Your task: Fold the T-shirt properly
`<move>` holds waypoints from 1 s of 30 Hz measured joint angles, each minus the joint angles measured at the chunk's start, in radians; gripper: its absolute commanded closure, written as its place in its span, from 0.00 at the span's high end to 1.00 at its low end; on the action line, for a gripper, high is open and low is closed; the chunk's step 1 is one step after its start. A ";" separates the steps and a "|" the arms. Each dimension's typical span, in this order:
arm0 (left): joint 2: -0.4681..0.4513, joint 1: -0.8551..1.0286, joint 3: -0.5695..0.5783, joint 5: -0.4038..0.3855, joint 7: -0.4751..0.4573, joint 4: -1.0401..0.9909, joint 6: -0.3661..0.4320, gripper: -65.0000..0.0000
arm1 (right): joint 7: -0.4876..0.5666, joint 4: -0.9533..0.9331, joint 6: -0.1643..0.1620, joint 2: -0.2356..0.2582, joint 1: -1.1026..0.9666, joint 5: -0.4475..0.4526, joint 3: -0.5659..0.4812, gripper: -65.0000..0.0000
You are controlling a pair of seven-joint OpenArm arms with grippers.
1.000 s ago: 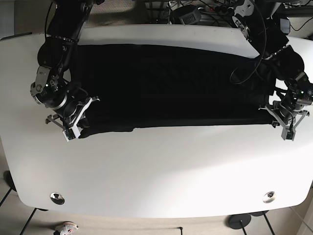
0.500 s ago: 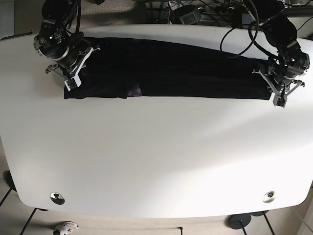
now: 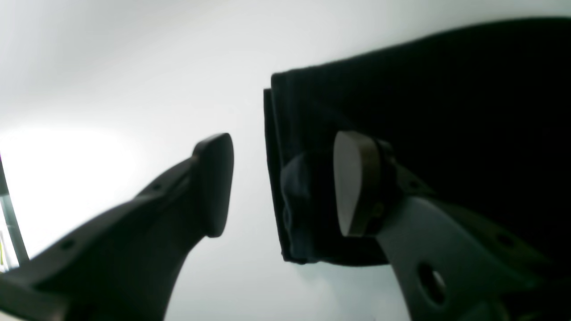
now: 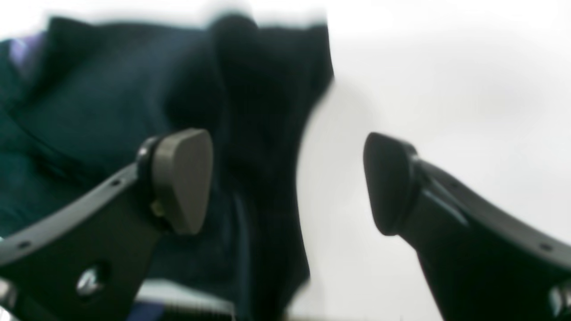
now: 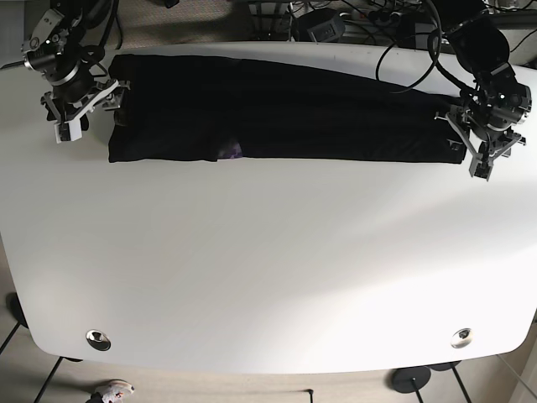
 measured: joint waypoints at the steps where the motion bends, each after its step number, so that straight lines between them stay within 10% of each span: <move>1: 0.011 -0.013 0.017 0.005 0.000 0.000 0.001 0.50 | 0.000 0.000 0.000 0.000 0.017 0.031 -0.002 0.78; 7: 0.038 -0.023 0.081 0.008 -0.002 -0.053 0.000 0.50 | -0.149 -0.004 0.000 -0.012 0.135 0.109 -0.001 0.75; 14: 0.043 -0.019 0.083 0.004 -0.068 -0.169 0.000 0.50 | -0.152 -0.201 -0.001 -0.004 0.187 0.108 -0.156 0.10; 20: 0.023 -0.032 0.013 -0.051 -0.134 -0.280 -0.009 0.50 | 0.002 -0.430 0.001 0.076 0.161 0.050 -0.165 0.12; 30: -0.005 -0.037 -0.008 -0.056 -0.144 -0.313 -0.008 0.50 | 0.017 -0.271 0.000 0.093 0.083 -0.099 -0.042 0.12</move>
